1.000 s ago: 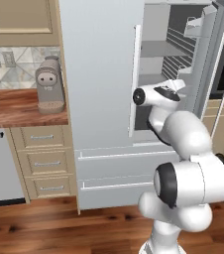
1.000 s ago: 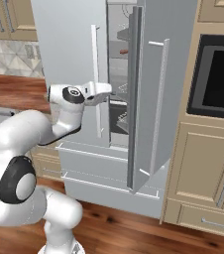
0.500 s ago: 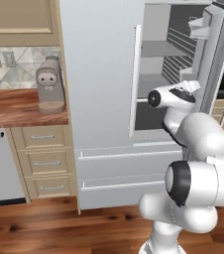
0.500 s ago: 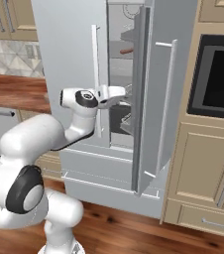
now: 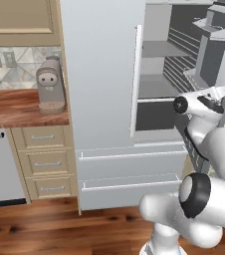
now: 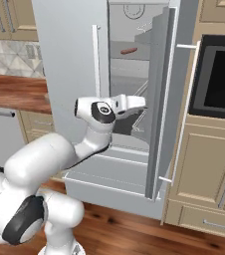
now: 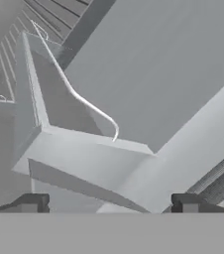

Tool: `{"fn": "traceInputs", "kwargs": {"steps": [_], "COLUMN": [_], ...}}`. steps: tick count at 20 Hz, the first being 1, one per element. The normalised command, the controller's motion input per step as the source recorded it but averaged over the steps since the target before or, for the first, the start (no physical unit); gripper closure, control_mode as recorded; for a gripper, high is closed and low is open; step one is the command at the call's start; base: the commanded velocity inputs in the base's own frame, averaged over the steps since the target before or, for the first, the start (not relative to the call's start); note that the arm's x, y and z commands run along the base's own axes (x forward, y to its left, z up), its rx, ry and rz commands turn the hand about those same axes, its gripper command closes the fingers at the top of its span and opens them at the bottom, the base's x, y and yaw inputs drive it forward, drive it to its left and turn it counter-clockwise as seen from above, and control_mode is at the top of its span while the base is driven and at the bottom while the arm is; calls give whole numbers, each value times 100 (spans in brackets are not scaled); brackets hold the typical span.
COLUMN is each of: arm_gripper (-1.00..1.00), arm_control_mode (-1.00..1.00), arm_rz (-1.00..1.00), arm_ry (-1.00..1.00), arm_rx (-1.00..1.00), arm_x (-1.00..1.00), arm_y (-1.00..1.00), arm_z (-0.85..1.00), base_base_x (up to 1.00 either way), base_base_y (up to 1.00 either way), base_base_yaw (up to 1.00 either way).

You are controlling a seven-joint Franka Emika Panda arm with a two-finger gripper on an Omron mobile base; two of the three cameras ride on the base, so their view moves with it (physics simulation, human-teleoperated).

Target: Move the hot dog bun to the plate on the dining table and place the condiment next to that plate. Then navigate to the fridge and take the sausage and place it on the plate as well.

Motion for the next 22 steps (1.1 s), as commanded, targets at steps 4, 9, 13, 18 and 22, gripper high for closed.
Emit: {"fn": "traceInputs", "kwargs": {"steps": [4, 9, 13, 18, 22], "arm_gripper": [-100, -100, -100, -100, -100], "arm_control_mode": [-100, -100, -100, -100, -100], "arm_rz": [0, 0, 7, 16, 19], "arm_ry": [-5, 0, 19, 30, 31], "arm_rx": [2, 1, 5, 14, 19], "arm_x": [-98, -100, -86, -43, -22], "arm_y": [-45, 91, 100, 100, 100], "arm_z": [13, 53, 63, 73, 83], "base_base_x": [0, 0, 0, 0, 0], "base_base_y": [0, 0, 0, 0, 0], "base_base_yaw": [0, 0, 0, 0, 0]}}
